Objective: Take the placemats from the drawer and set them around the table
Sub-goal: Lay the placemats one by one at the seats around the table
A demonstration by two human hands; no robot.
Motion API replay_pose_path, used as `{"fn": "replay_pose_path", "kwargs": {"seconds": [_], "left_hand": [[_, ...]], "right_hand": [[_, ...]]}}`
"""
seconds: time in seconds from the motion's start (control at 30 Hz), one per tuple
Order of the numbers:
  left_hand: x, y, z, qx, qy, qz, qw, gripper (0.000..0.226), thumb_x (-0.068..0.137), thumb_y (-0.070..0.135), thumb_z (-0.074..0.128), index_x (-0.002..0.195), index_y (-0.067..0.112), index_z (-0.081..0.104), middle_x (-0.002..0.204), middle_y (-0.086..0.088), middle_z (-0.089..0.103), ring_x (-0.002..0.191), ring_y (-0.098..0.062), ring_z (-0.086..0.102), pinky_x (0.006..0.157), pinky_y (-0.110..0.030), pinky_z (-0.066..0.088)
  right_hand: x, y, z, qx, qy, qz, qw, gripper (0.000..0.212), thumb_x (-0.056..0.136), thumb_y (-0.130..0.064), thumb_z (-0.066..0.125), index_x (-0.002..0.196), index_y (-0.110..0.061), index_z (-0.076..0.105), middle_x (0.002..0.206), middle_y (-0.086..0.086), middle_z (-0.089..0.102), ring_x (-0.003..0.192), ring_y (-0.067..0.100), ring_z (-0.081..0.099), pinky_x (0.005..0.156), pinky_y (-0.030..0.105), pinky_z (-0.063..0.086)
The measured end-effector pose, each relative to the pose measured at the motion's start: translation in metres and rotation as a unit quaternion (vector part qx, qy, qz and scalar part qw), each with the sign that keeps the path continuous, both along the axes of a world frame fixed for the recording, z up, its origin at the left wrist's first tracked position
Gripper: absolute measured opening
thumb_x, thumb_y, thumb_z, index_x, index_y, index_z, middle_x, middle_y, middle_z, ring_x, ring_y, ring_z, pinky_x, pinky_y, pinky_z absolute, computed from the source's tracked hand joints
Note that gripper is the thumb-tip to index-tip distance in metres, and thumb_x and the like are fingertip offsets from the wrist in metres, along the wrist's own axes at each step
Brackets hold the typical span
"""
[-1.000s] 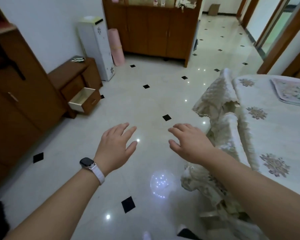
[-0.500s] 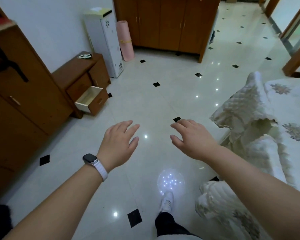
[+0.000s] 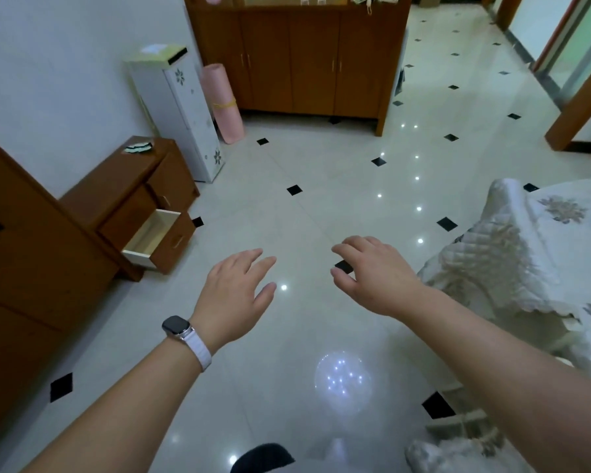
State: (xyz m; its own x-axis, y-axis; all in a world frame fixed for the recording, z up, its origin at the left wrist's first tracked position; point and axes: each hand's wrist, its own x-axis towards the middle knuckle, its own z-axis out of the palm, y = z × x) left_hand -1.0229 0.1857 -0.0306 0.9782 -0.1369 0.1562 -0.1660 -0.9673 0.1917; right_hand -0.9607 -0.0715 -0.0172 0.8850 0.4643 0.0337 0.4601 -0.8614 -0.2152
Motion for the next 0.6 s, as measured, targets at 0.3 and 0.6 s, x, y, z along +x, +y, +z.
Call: {"fn": "replay_pose_path", "kwargs": {"seconds": [0.3,0.6], "left_hand": [[0.123,0.023,-0.027,-0.027,0.022,-0.045,0.998,0.041,0.097,0.034,0.055,0.137,0.023,0.055,0.143,-0.004,0.052,0.132,-0.025,0.046,0.106,-0.041,0.033],[0.307,0.050,-0.022,-0.046,0.012,-0.169,0.984,0.043,0.096,0.033,0.057,0.137,0.020,0.056,0.143,-0.007,0.051,0.131,-0.028,0.046,0.106,-0.043,0.034]], "right_hand": [[0.096,0.012,-0.021,-0.029,0.028,-0.051,0.998,0.048,0.096,-0.047,0.043,0.137,-0.023,0.050,0.138,-0.003,0.050,0.127,0.021,0.043,0.103,0.037,0.035],[0.229,0.050,-0.004,-0.047,0.013,-0.141,0.989,0.050,0.096,-0.050,0.040,0.139,-0.024,0.048,0.142,-0.004,0.047,0.131,0.021,0.039,0.104,0.036,0.032]]}}
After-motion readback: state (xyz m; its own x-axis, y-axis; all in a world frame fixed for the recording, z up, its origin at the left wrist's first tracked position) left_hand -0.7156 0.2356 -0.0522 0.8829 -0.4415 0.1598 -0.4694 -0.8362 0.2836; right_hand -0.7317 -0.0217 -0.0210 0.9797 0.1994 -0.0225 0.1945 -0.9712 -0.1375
